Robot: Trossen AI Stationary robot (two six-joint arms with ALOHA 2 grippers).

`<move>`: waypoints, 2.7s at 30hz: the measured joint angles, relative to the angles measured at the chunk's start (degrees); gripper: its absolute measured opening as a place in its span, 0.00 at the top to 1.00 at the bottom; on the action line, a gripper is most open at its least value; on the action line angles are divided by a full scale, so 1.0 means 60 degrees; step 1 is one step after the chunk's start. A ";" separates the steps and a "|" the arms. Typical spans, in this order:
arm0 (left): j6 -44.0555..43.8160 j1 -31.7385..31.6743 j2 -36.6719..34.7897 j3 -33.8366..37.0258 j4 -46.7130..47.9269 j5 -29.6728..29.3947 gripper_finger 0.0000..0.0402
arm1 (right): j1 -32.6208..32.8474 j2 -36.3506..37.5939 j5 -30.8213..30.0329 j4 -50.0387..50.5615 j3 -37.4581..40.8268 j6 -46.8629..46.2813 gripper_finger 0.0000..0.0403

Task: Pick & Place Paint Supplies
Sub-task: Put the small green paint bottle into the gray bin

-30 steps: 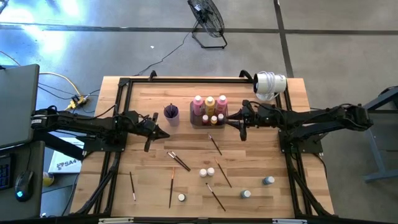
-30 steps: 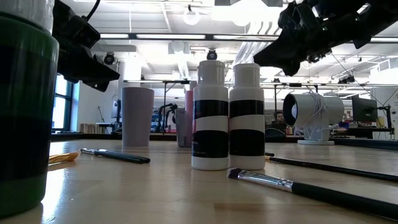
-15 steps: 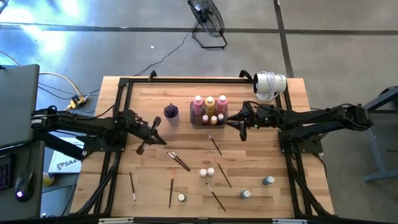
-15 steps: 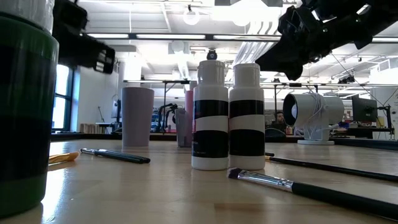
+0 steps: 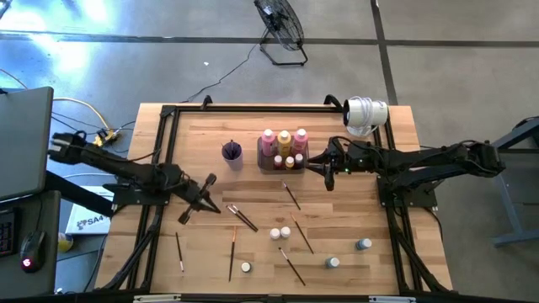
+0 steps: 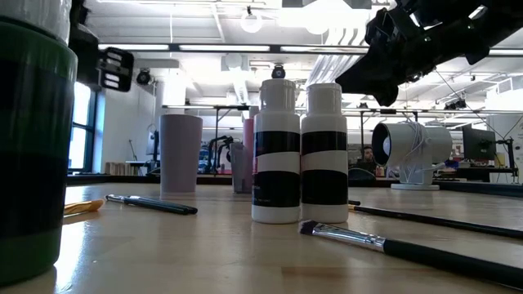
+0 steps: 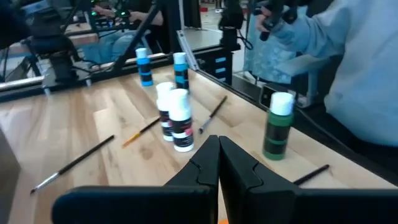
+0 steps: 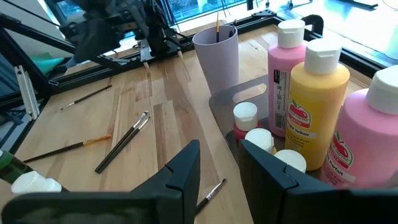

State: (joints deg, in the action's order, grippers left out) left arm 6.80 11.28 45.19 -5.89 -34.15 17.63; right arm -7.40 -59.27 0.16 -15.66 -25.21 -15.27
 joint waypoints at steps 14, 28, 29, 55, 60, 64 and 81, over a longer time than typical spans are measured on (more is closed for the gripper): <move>0.0576 0.0810 0.0000 0.0000 0.0998 -0.0931 1.00 | 0.0000 0.0000 -0.0036 0.0000 -0.0002 0.0011 0.75; -0.0146 0.0818 0.0011 -0.0007 0.0678 -0.0026 0.70 | 0.0000 0.0000 -0.0036 0.0000 0.0000 -0.0021 0.75; -0.0169 0.0818 0.0011 -0.0007 0.0678 0.0003 0.66 | 0.0000 0.0000 -0.0036 0.0000 0.0000 -0.0021 0.75; 0.0323 0.1960 0.4416 -0.1123 -0.2132 0.0302 0.34 | 0.0000 0.0000 0.0046 0.0002 -0.0002 -0.0032 0.75; 0.0319 0.2219 0.5729 -0.2264 -0.1990 0.0294 0.34 | 0.0000 0.0000 0.0253 0.0007 0.0000 -0.0032 0.75; 0.0319 0.2340 0.6452 -0.2968 -0.1783 0.0612 0.34 | 0.0000 0.0000 0.0559 0.0044 0.0000 -0.0032 0.75; 0.0289 0.2337 0.8678 -0.4931 -0.1363 0.1291 0.34 | 0.0004 0.0003 0.1042 0.0281 0.0000 -0.0029 0.75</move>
State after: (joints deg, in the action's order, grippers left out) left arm 8.53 25.30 97.25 -35.47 -42.33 25.38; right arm -7.38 -59.25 6.42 -13.98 -25.21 -15.44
